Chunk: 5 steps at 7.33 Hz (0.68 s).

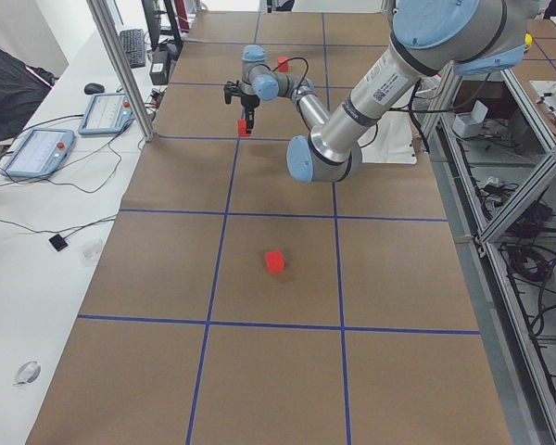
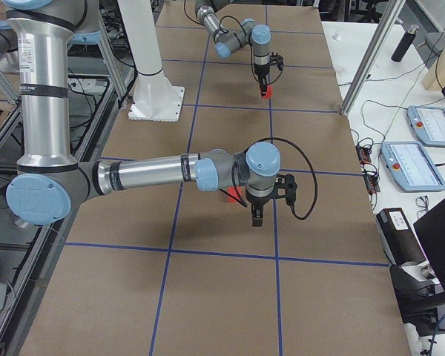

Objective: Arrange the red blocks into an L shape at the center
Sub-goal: 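Carry the red cube to the grid center and lower it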

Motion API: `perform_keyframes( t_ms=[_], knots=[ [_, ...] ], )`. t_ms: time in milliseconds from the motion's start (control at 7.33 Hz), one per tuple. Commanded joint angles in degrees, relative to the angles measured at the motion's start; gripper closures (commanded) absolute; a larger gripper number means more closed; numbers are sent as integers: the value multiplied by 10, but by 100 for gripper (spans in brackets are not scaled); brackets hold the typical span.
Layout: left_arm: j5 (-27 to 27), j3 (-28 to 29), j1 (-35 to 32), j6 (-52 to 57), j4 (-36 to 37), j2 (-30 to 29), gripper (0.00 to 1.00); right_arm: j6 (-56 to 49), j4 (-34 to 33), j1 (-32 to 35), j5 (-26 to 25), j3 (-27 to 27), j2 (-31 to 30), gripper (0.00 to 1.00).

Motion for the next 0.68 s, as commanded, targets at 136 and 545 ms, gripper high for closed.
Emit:
perform_keyframes(
  t_ms=[136,545],
  knots=[
    [19,59,21,-6,-54,-14,100,4,0,0,0,1,0,0],
    [19,66,27,-1,-56,-15,100,5,0,0,0,0,0,0]
  ],
)
